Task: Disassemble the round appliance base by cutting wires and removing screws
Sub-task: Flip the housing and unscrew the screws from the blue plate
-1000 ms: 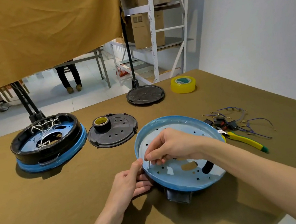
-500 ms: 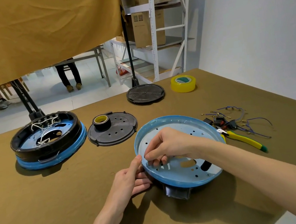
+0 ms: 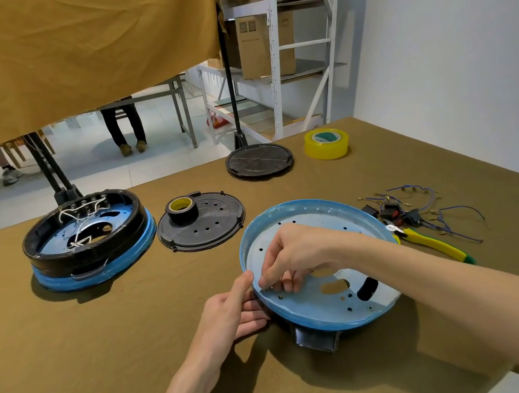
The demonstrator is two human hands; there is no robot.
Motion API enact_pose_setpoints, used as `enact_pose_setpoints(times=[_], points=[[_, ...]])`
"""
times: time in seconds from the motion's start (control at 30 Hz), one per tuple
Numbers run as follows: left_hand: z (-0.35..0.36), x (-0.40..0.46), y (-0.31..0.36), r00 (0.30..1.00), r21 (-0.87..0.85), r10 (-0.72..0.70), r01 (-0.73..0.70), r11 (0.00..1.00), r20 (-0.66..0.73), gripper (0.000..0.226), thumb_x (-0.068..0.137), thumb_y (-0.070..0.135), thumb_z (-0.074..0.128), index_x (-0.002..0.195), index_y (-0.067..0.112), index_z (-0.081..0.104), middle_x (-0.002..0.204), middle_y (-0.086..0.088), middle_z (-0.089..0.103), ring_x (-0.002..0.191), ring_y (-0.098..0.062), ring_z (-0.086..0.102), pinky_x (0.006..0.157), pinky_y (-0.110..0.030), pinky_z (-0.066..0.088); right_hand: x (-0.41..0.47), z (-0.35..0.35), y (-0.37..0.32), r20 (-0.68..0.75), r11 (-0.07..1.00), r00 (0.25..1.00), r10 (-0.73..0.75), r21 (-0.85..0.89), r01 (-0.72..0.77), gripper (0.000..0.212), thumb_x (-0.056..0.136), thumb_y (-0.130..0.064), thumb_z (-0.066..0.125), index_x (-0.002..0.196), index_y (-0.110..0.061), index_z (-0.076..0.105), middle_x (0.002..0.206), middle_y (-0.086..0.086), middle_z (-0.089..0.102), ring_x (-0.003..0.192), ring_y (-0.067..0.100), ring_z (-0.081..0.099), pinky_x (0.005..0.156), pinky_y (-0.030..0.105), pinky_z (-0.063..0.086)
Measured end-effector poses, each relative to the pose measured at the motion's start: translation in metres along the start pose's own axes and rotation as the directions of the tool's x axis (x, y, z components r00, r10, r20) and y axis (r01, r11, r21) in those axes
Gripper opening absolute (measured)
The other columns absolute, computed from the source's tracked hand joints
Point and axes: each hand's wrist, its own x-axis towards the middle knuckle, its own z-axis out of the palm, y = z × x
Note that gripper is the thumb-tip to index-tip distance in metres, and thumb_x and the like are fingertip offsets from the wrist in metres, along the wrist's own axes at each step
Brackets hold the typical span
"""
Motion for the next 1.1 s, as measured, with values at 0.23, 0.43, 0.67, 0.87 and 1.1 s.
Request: enact_pose_setpoints(times=[0.23, 0.43, 0.67, 0.87, 1.1], points=[[0.002, -0.002, 0.003, 1.0, -0.001, -0.006, 0.006, 1.0, 0.005, 0.075, 0.073, 0.071, 0.062, 0.11, 0.007, 0.073, 0.093, -0.009, 0.08, 0.088, -0.022, 0.079, 0.074, -0.029, 0.063, -0.004, 0.001, 0.006, 0.001, 0.998, 0.998, -0.064, -0.025, 0.064, 0.007, 0.087, -0.017, 0.081, 0.086, -0.01, 0.081, 0.076, 0.004, 0.075, 0.061, 0.01, 0.065, 0.06, 0.02, 0.054], [0.003, -0.002, 0.002, 1.0, 0.028, 0.021, -0.021, 0.999, -0.019, 0.077, 0.072, 0.077, 0.058, 0.11, 0.011, 0.071, 0.09, -0.004, 0.081, 0.086, -0.018, 0.079, 0.071, -0.026, 0.062, -0.002, 0.001, -0.004, 0.005, 0.978, 0.996, -0.089, -0.189, 0.088, 0.009, 0.093, -0.022, 0.075, 0.091, -0.014, 0.079, 0.075, -0.004, 0.074, 0.059, 0.005, 0.065, 0.059, 0.019, 0.053], [0.001, 0.0, 0.001, 1.0, 0.021, 0.005, -0.005, 1.0, -0.007, 0.082, 0.069, 0.079, 0.06, 0.113, 0.011, 0.071, 0.094, -0.006, 0.081, 0.089, -0.02, 0.079, 0.076, -0.031, 0.063, -0.005, -0.003, 0.001, 0.054, 0.988, 0.991, -0.125, -0.08, 0.129, 0.009, 0.094, -0.016, 0.073, 0.096, -0.009, 0.078, 0.076, -0.002, 0.071, 0.064, 0.006, 0.061, 0.061, 0.02, 0.053], [0.001, 0.0, 0.0, 1.0, 0.006, 0.009, -0.009, 1.0, -0.008, 0.08, 0.068, 0.076, 0.062, 0.11, 0.009, 0.073, 0.094, -0.008, 0.08, 0.088, -0.022, 0.078, 0.078, -0.032, 0.063, -0.006, -0.007, 0.004, 0.061, 0.986, 0.99, -0.131, -0.096, 0.136, 0.01, 0.093, -0.017, 0.075, 0.097, -0.009, 0.078, 0.077, 0.001, 0.072, 0.061, 0.009, 0.061, 0.059, 0.022, 0.055], [0.003, -0.003, 0.002, 1.0, 0.034, 0.013, -0.013, 0.999, -0.018, 0.068, 0.082, 0.07, 0.058, 0.11, 0.01, 0.074, 0.092, -0.007, 0.08, 0.088, -0.02, 0.078, 0.075, -0.028, 0.063, -0.006, 0.0, 0.0, 0.011, 0.963, 0.985, -0.174, -0.208, 0.173, 0.008, 0.093, -0.021, 0.075, 0.095, -0.014, 0.078, 0.07, -0.006, 0.071, 0.056, 0.004, 0.059, 0.053, 0.021, 0.052]])
